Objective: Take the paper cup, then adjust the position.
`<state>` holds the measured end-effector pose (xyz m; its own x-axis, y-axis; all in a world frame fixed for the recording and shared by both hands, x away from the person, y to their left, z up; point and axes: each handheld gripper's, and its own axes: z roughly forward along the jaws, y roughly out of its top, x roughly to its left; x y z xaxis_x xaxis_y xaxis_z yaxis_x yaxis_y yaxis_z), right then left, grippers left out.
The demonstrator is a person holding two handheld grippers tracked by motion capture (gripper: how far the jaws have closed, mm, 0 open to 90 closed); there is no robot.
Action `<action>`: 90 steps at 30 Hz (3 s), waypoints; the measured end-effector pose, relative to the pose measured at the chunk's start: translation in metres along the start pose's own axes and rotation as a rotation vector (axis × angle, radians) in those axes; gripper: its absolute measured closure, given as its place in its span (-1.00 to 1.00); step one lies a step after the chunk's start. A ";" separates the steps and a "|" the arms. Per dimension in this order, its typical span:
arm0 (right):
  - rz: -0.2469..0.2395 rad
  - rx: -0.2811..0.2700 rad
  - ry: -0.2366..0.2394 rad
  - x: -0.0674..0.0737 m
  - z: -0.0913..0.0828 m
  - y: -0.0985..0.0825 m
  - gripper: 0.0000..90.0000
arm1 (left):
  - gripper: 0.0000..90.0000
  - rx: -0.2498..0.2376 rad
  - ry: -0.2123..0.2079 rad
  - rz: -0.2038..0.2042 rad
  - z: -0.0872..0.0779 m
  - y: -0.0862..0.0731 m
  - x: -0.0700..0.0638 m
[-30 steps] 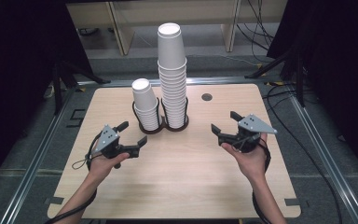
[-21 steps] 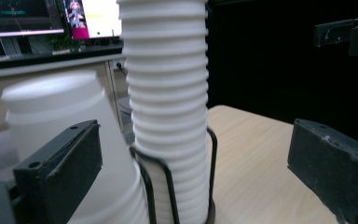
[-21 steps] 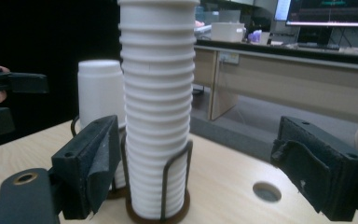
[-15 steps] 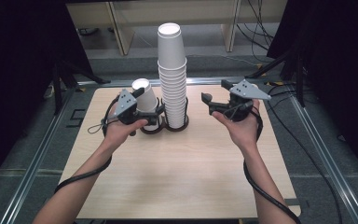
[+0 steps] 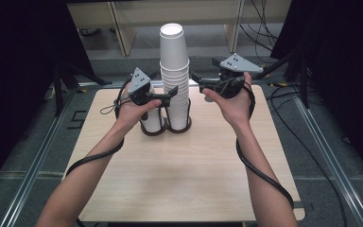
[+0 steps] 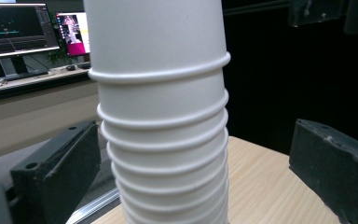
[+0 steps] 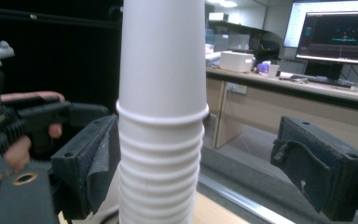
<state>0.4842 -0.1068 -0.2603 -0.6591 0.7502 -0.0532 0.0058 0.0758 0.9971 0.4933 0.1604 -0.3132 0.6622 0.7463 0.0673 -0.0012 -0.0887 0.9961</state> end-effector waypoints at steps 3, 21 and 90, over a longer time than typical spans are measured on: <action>0.024 -0.001 0.012 0.001 0.001 0.003 -0.67 | -0.98 0.006 -0.007 0.011 0.006 0.001 -0.002; 0.037 0.014 0.062 0.003 0.018 0.009 -0.67 | -0.97 0.030 0.029 -0.006 0.018 -0.004 0.004; 0.047 0.026 0.156 0.004 0.101 0.042 -0.53 | -0.86 0.035 0.035 -0.030 0.038 0.013 0.016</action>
<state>0.5578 -0.0348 -0.2244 -0.7666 0.6421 0.0047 0.0579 0.0619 0.9964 0.5317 0.1461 -0.3014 0.6347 0.7717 0.0402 0.0446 -0.0886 0.9951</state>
